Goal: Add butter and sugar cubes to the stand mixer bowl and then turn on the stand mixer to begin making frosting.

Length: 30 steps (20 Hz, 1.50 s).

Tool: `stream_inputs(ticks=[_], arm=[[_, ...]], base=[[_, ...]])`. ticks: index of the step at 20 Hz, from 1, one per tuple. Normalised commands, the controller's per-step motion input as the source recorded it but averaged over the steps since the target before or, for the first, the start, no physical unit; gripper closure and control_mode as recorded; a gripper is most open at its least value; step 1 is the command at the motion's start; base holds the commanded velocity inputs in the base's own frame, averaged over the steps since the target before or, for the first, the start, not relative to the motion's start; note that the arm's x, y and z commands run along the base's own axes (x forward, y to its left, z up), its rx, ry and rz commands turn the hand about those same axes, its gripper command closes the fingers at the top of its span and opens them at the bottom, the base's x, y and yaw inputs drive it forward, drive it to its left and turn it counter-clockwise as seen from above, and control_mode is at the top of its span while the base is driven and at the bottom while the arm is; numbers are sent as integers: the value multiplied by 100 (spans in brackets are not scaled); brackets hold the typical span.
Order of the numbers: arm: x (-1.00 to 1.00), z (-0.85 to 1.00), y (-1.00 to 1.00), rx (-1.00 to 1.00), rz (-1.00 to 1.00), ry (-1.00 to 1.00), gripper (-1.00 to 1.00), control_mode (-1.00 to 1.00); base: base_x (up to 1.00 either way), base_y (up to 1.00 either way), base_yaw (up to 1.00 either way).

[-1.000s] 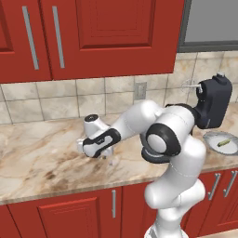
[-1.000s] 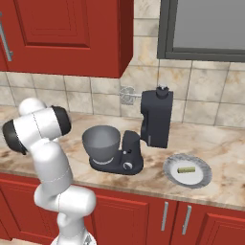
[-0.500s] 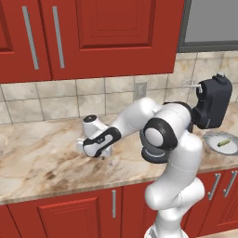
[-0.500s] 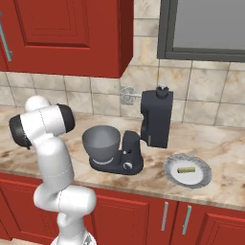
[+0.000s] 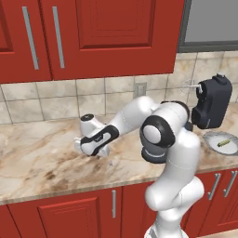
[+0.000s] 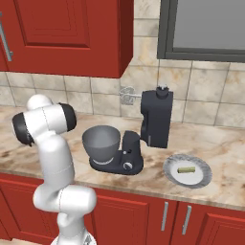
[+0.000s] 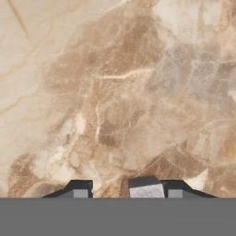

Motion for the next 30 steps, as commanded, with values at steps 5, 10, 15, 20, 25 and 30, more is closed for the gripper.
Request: stream_inputs(ticks=[5, 10, 15, 20, 25, 30], arm=[[0, -14, 0, 0, -5, 0, 100, -100], [-12, 9, -6, 0, -7, -1, 100, -100], [-48, 93, -33, 4, -8, -15, 100, -100], [-30, 93, -64, 2, -12, -4, 100, -100], [-23, 60, -93, 1, -10, 1, 100, -100], [-24, 58, -86, 0, -9, 4, 100, -100]], base=[[0, 0, 0], [0, 0, 0], [0, 0, 0], [0, 0, 0], [0, 0, 0], [0, 0, 0]])
